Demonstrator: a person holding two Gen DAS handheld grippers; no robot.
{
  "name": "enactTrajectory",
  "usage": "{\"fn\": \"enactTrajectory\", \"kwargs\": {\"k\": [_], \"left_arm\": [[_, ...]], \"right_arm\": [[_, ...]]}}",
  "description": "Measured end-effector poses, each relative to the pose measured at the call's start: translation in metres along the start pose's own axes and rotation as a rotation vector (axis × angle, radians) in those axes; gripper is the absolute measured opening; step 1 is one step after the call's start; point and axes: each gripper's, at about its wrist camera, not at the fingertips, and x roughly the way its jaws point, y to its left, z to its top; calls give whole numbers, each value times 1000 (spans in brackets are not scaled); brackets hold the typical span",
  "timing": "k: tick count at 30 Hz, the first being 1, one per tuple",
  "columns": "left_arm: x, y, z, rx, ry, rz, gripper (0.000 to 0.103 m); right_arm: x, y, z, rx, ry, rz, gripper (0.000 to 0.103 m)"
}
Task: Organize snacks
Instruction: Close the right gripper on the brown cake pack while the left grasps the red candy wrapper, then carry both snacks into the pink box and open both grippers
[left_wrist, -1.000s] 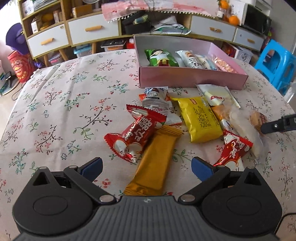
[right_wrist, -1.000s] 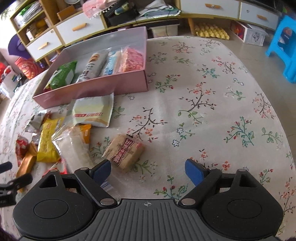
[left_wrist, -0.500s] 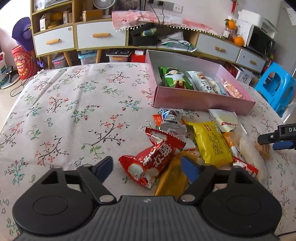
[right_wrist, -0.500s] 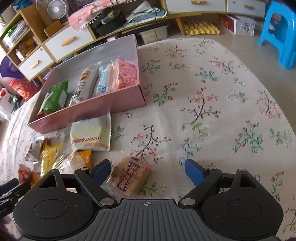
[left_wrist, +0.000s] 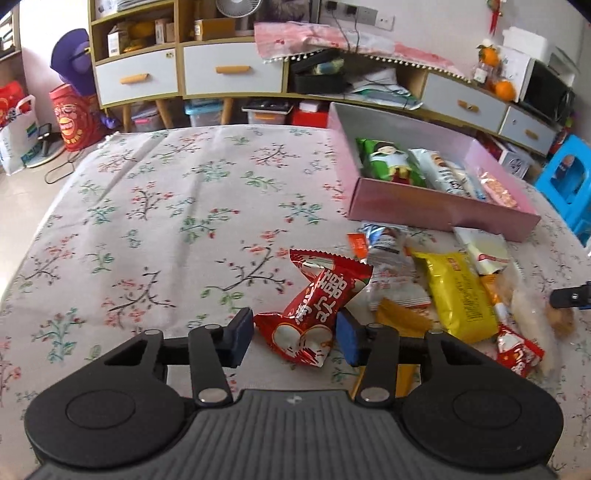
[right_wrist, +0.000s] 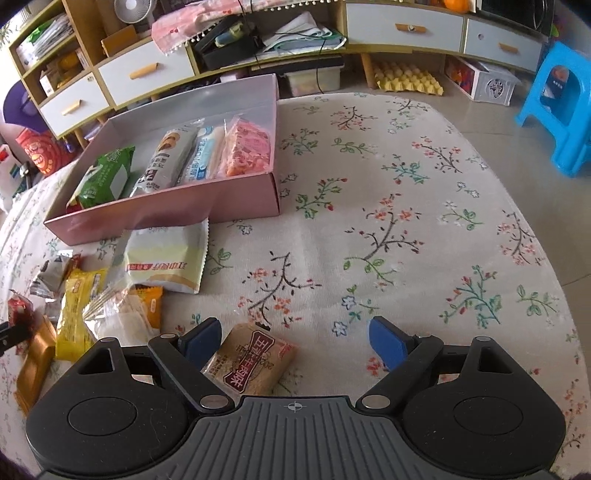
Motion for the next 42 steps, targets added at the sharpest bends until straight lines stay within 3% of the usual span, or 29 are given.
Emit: {"fn": "enactTrajectory", "kwargs": {"k": [8,11,13,22,28,36,38,42], "left_arm": [[7,-7,4,37,-28,-25,57],[12,-9,6,38,-26,-43,55],[14,-10,7,39,-13,-38,47],[7,-6,5,29,20,36,45],[5,3,5,-16,36,66,44],[4,6,8,-62,46,38,43],[3,7,9,-75,51,28,43],[3,5,10,-76,62,19,43]], "right_arm": [[-3,14,-10,-8,44,53,89],[0,24,-15,-60,34,22,88],[1,28,-18,-101,17,-6,87],[-4,21,-19,-151,-8,-28,56],[-5,18,-20,-155,-15,-23,53],[-5,13,-14,-113,-4,-5,49],[-6,12,-14,-101,-2,4,42],[-7,11,-13,-96,6,30,41]]}}
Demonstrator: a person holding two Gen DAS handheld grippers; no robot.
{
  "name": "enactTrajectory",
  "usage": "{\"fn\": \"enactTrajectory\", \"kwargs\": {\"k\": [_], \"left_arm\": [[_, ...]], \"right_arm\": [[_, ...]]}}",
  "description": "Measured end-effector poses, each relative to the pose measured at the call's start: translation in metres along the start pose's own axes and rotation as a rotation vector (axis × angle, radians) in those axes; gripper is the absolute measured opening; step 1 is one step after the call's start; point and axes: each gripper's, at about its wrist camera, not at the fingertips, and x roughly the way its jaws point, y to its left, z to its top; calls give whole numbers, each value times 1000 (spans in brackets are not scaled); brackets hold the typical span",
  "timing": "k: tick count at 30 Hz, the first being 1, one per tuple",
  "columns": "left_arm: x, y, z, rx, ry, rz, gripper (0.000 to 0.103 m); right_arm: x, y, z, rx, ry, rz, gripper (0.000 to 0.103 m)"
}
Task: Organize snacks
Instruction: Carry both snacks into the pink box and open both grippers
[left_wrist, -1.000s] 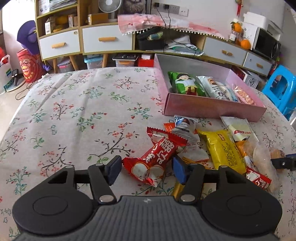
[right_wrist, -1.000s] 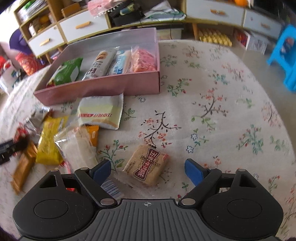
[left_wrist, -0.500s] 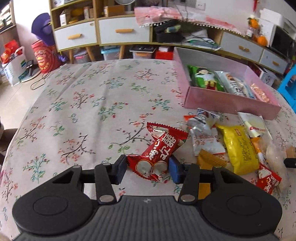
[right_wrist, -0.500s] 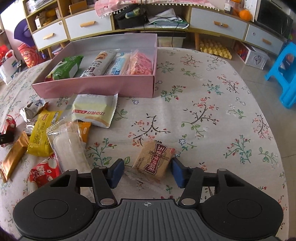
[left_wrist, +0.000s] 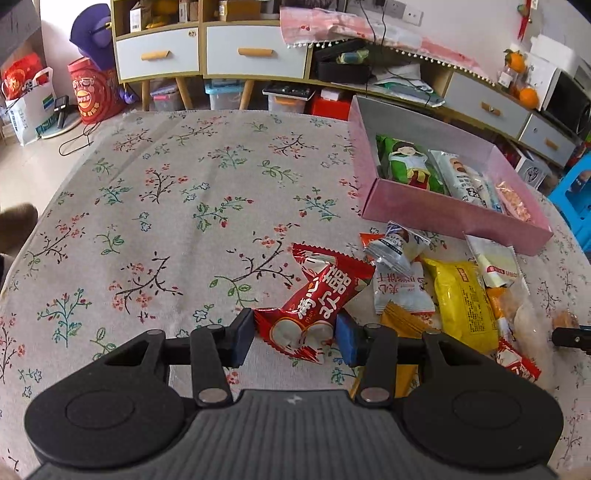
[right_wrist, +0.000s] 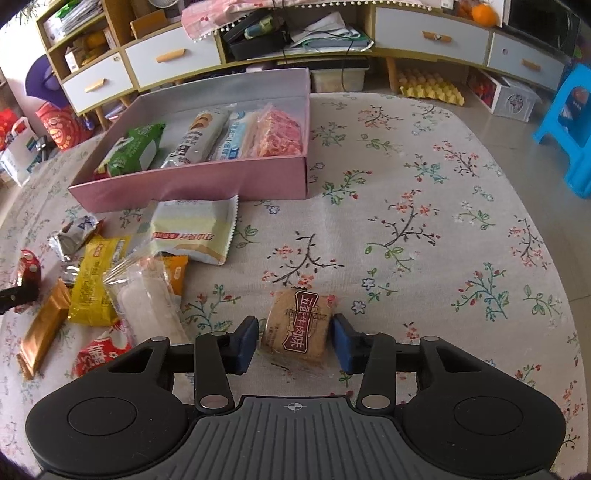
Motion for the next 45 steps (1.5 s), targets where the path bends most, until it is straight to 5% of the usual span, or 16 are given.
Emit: {"fn": "enactTrajectory", "kwargs": {"k": [13,18,36,45], "left_arm": [[2,-7,-3,32,21,31,43],[1,-8,-3,26,26,35,43],[-7,-8,-1,-48,91,-33,43],[-22,-34,21,-73,58,-82,43]], "right_arm": [[2,11,-4,-38,15,-21,48],[1,15,-7,-75,8,-37,40],[-19,9,9,32,5,79,39],[-34,9,29,118,-20,146,39]]}}
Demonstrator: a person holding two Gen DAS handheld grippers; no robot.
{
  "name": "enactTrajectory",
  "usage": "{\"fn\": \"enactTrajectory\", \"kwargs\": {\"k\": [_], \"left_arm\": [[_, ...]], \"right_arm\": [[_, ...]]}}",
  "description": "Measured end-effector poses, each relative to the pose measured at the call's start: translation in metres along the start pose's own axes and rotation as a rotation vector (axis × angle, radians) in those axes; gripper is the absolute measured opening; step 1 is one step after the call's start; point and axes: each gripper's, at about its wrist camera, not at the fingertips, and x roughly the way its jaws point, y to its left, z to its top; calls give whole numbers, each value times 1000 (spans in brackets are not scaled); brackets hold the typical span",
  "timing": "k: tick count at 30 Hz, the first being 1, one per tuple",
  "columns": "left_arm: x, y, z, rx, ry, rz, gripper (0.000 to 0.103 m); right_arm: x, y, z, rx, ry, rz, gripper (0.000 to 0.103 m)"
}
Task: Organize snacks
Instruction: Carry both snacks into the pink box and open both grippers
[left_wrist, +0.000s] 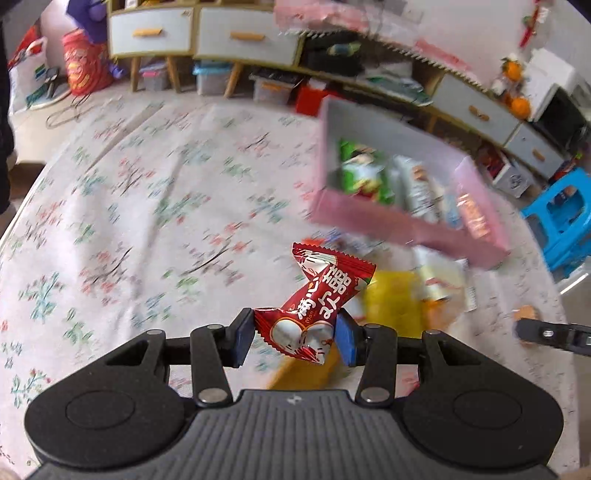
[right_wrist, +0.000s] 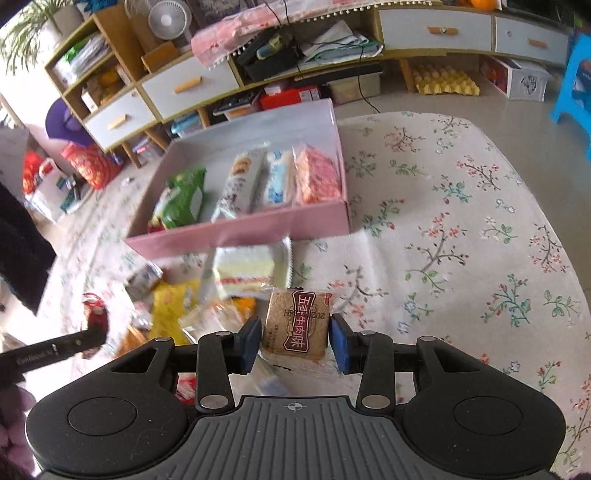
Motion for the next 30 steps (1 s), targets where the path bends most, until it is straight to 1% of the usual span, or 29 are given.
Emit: {"fn": "enactTrajectory", "kwargs": {"k": [3,5,7,11,15,20,25,30], "left_arm": [[-3,-18,3,17,-4,-24,43],[2,-25,6,22,11,-36,43],[8,-32,8,40,31,-31,43],[20,-42,11,78,88,-14,43],[26,-51,16,155,104,43,43],[28,-60,25,222,157,75,43],[29,-76,40,301,207,102,43],[33,-92,54,336,245,109,43]], "right_arm": [[-3,11,5,-5,-4,28,39],[-4,18,7,-10,-3,43,39],[-3,24,9,-15,2,55,39],[3,32,13,-35,26,57,39],[13,30,19,-38,81,46,39],[24,28,30,-36,177,35,39],[26,34,47,-71,213,6,39],[26,40,60,-94,248,-1,39]]}}
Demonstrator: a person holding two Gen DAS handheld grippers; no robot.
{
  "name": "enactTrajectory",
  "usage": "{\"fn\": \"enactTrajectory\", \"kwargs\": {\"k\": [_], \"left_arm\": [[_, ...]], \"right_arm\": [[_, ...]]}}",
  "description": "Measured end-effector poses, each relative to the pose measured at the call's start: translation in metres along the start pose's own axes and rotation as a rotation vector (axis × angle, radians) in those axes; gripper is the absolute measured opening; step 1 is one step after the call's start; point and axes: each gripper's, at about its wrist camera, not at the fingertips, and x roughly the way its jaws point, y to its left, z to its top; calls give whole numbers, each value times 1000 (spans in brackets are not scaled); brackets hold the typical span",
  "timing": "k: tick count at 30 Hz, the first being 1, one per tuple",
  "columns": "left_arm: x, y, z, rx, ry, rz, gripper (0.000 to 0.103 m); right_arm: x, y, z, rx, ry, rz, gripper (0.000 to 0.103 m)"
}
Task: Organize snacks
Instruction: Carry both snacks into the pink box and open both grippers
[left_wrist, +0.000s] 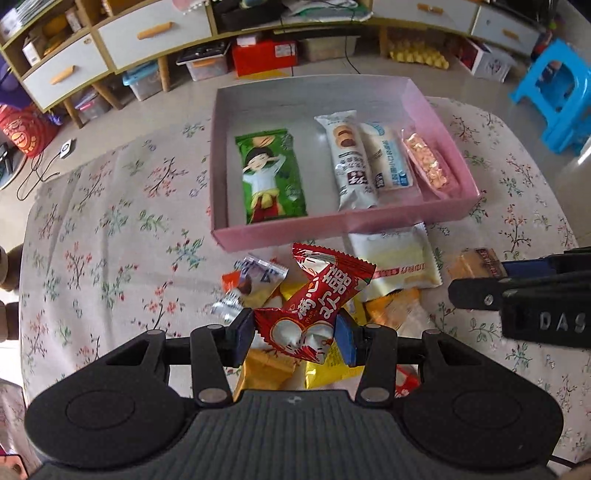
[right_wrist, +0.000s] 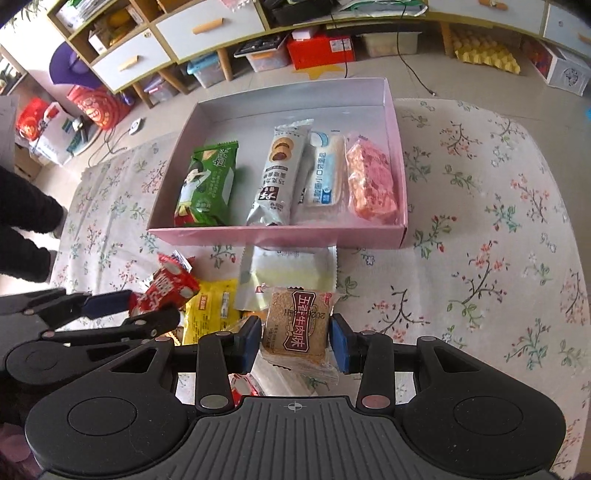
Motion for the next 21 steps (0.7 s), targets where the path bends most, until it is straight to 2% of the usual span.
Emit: {"fn": "enactTrajectory", "kwargs": {"k": [9,21], "left_arm": [[4,-13,28,55,52,-24,43],[4,-13,57,79,64,-10,43]], "right_arm": [[-2,3,21,-46,30,-46,39],[-8,2,55,-90,34,-76,39]]}}
